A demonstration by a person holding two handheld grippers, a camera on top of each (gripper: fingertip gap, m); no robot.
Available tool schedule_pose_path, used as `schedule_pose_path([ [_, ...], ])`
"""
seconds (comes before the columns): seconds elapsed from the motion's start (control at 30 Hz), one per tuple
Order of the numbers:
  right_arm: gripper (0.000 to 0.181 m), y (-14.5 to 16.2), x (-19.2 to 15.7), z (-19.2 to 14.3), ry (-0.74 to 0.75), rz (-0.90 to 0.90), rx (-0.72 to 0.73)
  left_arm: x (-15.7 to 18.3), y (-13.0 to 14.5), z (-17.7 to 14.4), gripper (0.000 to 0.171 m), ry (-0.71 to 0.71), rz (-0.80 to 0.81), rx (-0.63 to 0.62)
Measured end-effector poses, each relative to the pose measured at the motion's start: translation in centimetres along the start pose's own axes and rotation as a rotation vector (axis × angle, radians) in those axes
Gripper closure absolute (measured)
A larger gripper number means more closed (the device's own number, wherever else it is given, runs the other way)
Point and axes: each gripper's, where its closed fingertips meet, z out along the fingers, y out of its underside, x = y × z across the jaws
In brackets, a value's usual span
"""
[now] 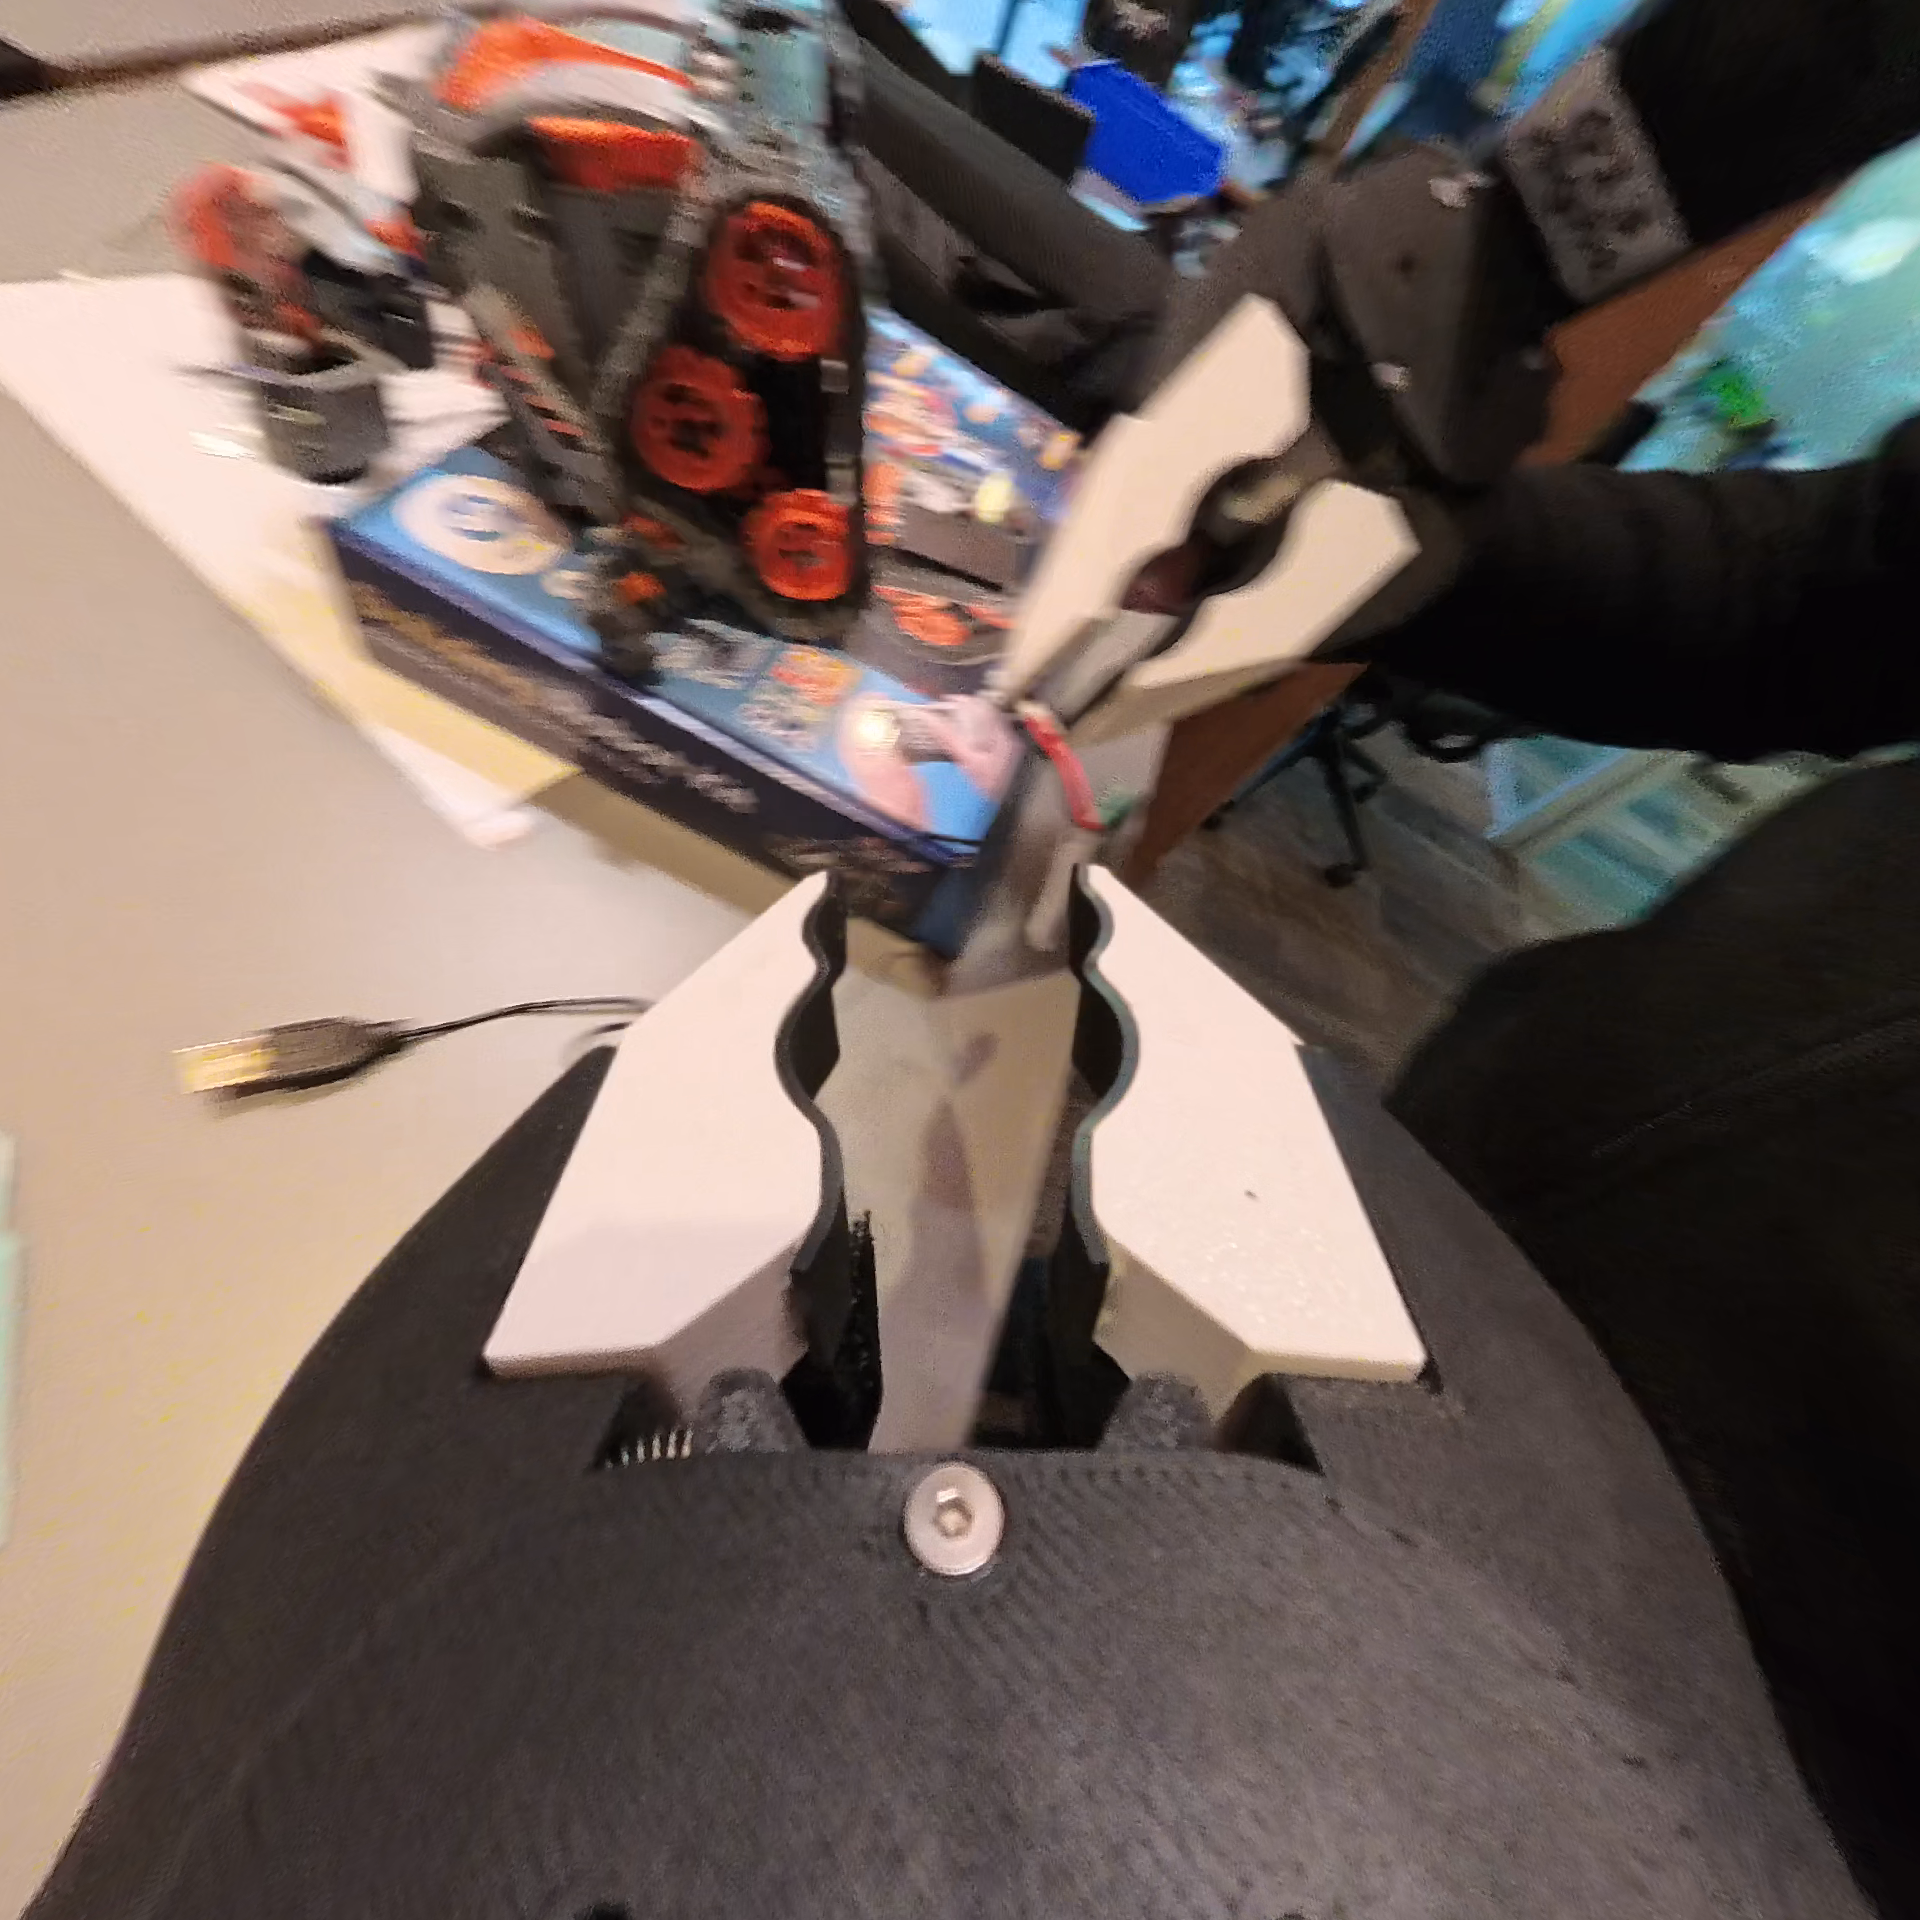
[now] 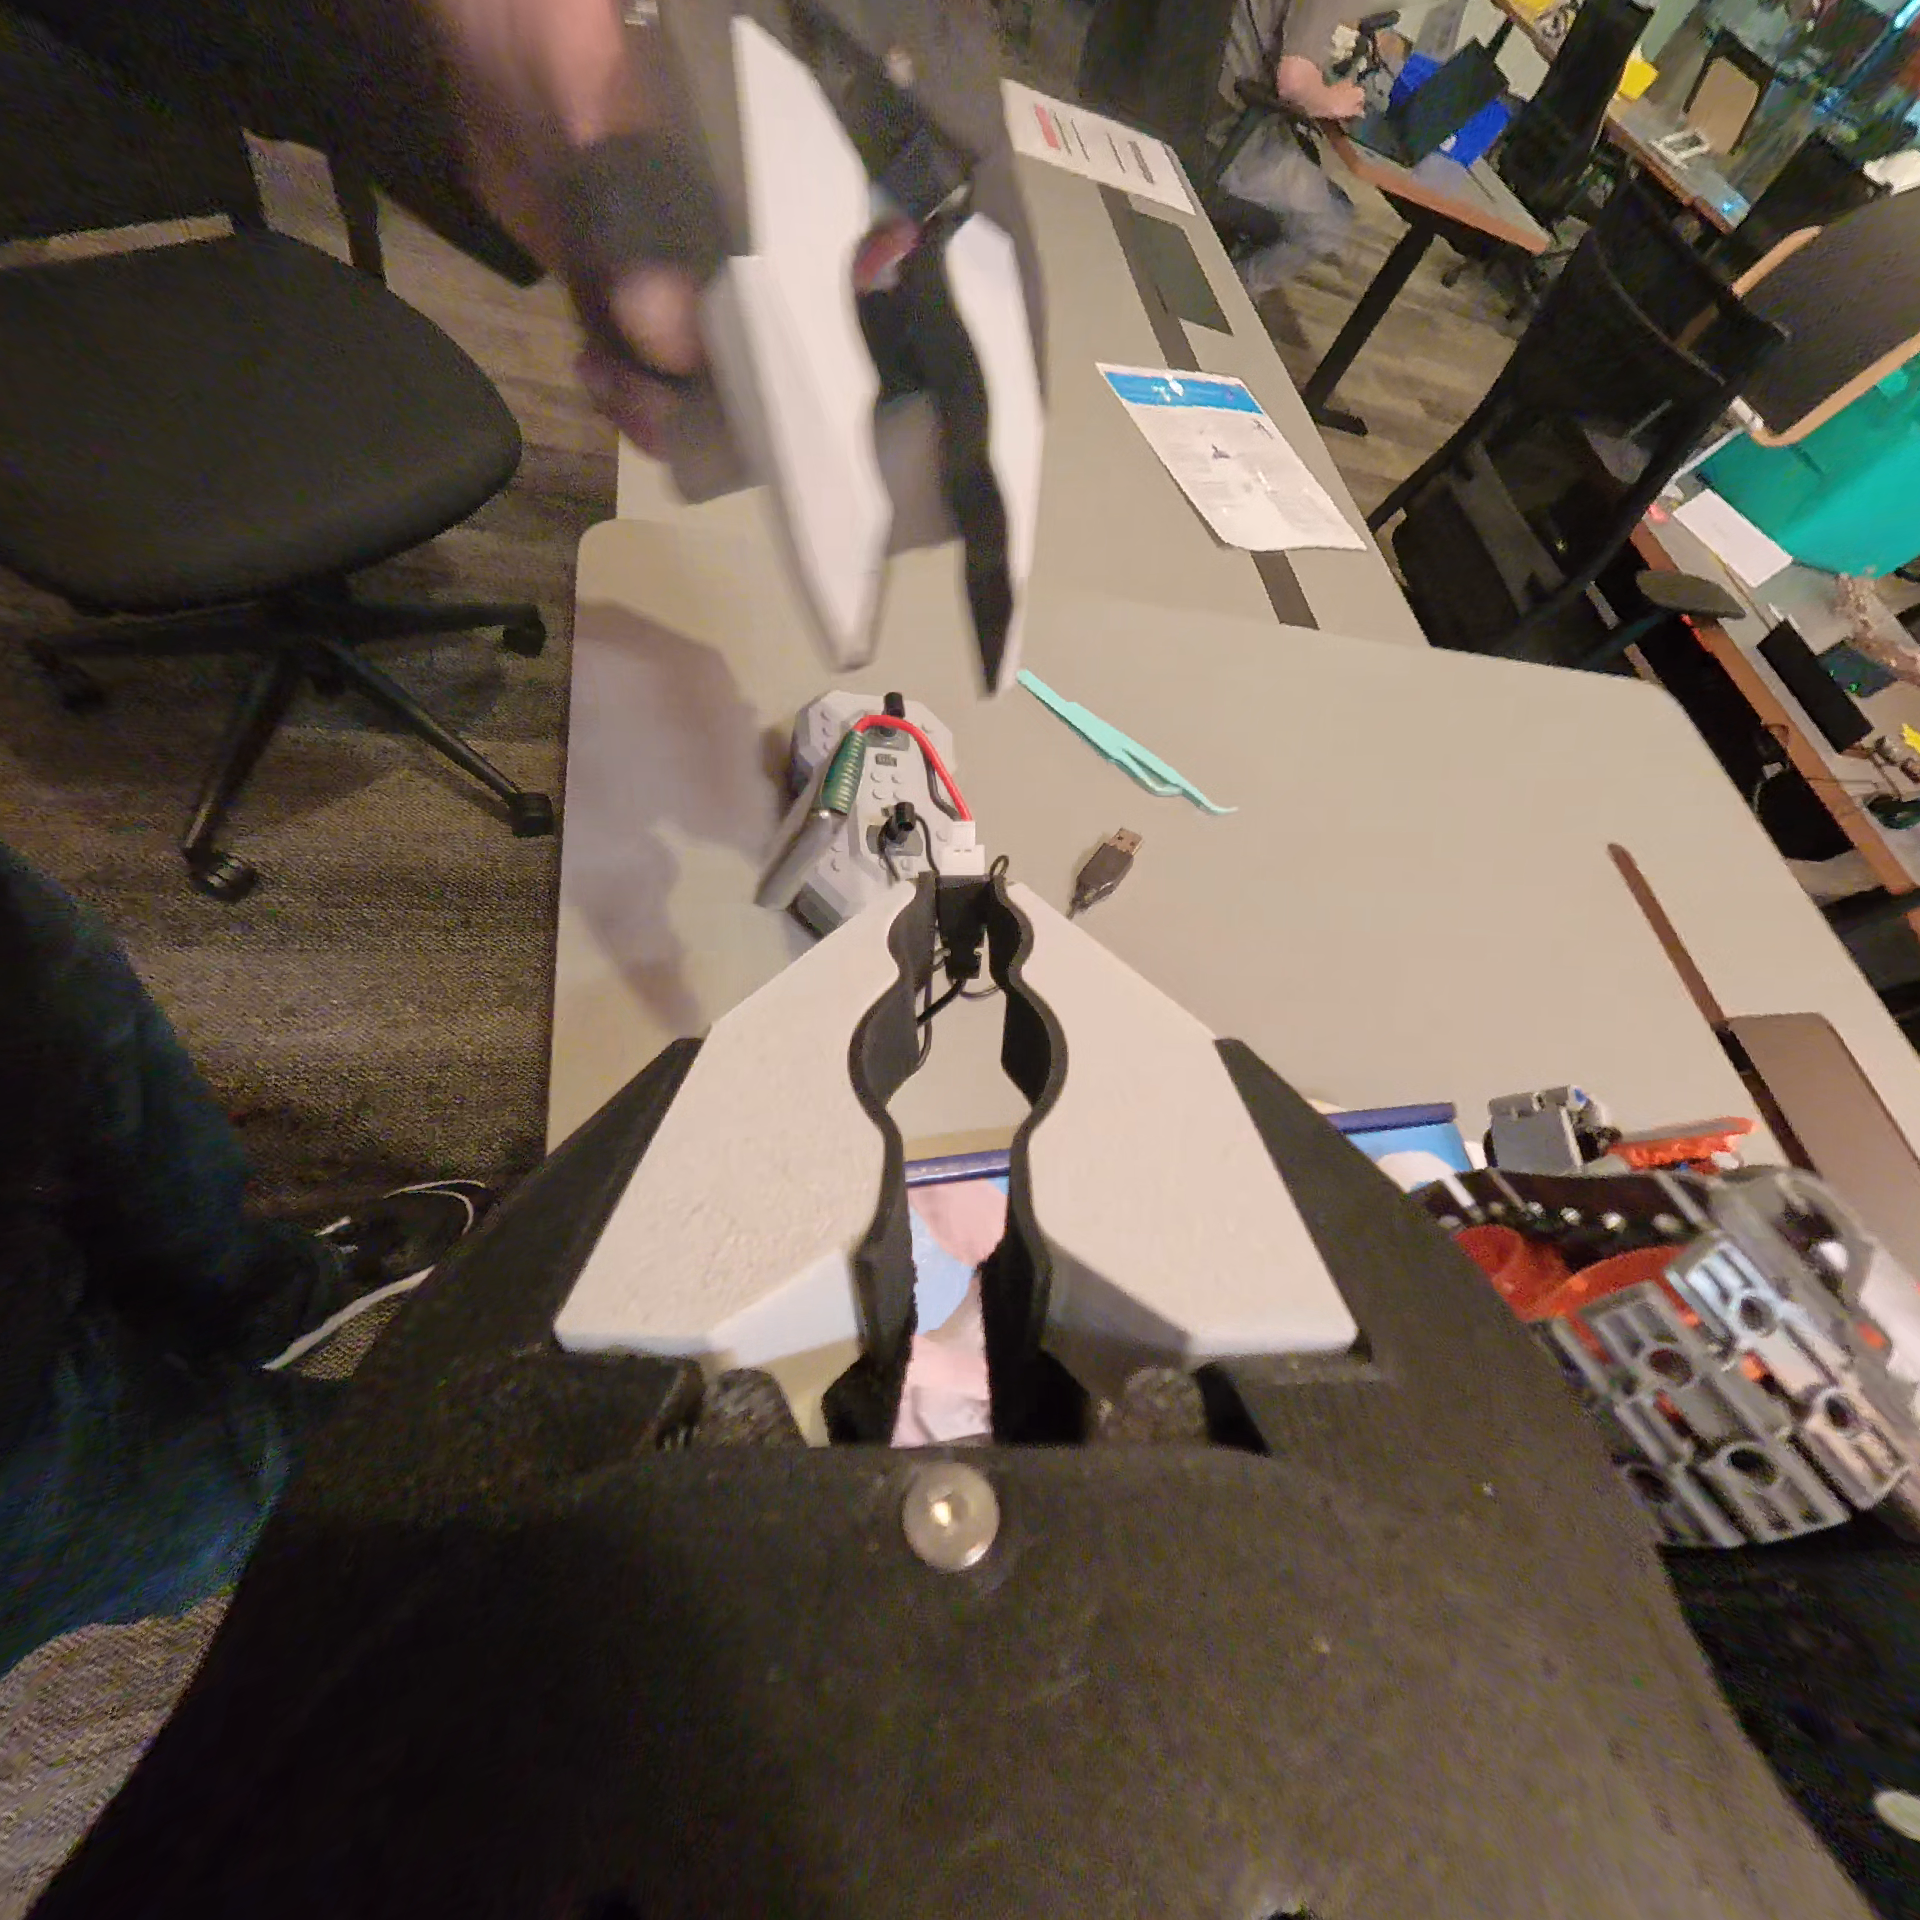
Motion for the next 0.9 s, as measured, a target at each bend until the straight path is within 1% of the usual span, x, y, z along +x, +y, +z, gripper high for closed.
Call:
schedule_pose_path([
  [0.03, 0.174, 0.2, -0.2, 0.0, 0.006, 0.011, -0.002, -2.0, -0.1, -0.7, 0.136, -0.075, 0.052, -0.018],
  [0.07, 0.174, 0.4, -0.4, 0.1, 0.014, 0.021, -0.006, -4.3, 0.2, -1.2, 0.138, -0.149, 0.133, -0.062],
  [0.1, 0.175, 0.5, -0.6, 0.1, 0.019, 0.033, -0.008, -6.6, 0.6, -1.4, 0.14, -0.216, 0.208, -0.124],
  [0.13, 0.175, 0.5, -0.9, 0.2, 0.022, 0.044, -0.005, -8.8, 1.2, -1.3, 0.138, -0.265, 0.287, -0.199],
  [0.2, 0.174, 0.4, -1.4, 0.3, 0.033, 0.054, -0.006, -12.5, 3.1, -0.3, 0.132, -0.308, 0.443, -0.365],
  [0.27, 0.174, 0.4, -1.6, 0.2, 0.061, 0.048, -0.02, -15.1, 5.4, 1.2, 0.126, -0.299, 0.589, -0.522],
  [0.33, 0.174, 0.4, -1.6, -0.2, 0.093, 0.069, -0.024, -16.7, 7.1, 2.6, 0.126, -0.273, 0.708, -0.617],
  [0.37, 0.174, 0.4, -1.5, -0.6, 0.106, 0.083, -0.017, -17.3, 8.0, 3.2, 0.127, -0.248, 0.739, -0.659],
  [0.4, 0.174, 0.4, -1.3, -1.0, 0.125, 0.099, -0.011, -17.6, 8.0, 3.7, 0.138, -0.24, 0.749, -0.644],
  [0.43, 0.174, 0.6, -0.9, -1.5, 0.149, 0.114, -0.015, -17.9, 7.7, 3.9, 0.134, -0.234, 0.73, -0.635],
  [0.47, 0.174, 0.8, -0.6, -2.0, 0.168, 0.128, -0.016, -18.2, 7.7, 4.0, 0.136, -0.225, 0.71, -0.646],
  [0.53, 0.174, 0.7, 0.0, -3.0, 0.193, 0.168, 0.011, -18.4, 7.6, 4.1, 0.142, -0.211, 0.726, -0.654],
  [0.6, 0.174, 0.5, 0.5, -3.9, 0.209, 0.198, 0.041, -18.1, 7.6, 4.4, 0.147, -0.183, 0.719, -0.648],
  [0.7, 0.174, 0.8, 0.8, -4.7, 0.227, 0.218, 0.045, -17.1, 6.9, 4.7, 0.134, -0.128, 0.753, -0.617],
  [0.77, 0.174, 1.0, 0.8, -4.8, 0.225, 0.223, 0.04, -16.5, 6.3, 4.7, 0.133, -0.084, 0.772, -0.615],
  [0.83, 0.174, 1.3, 0.7, -4.9, 0.22, 0.22, 0.031, -15.7, 6.5, 5.0, 0.132, -0.026, 0.785, -0.635],
  [0.9, 0.174, 1.4, 0.7, -4.9, 0.217, 0.222, 0.032, -15.0, 7.6, 5.4, 0.131, 0.035, 0.819, -0.696],
])
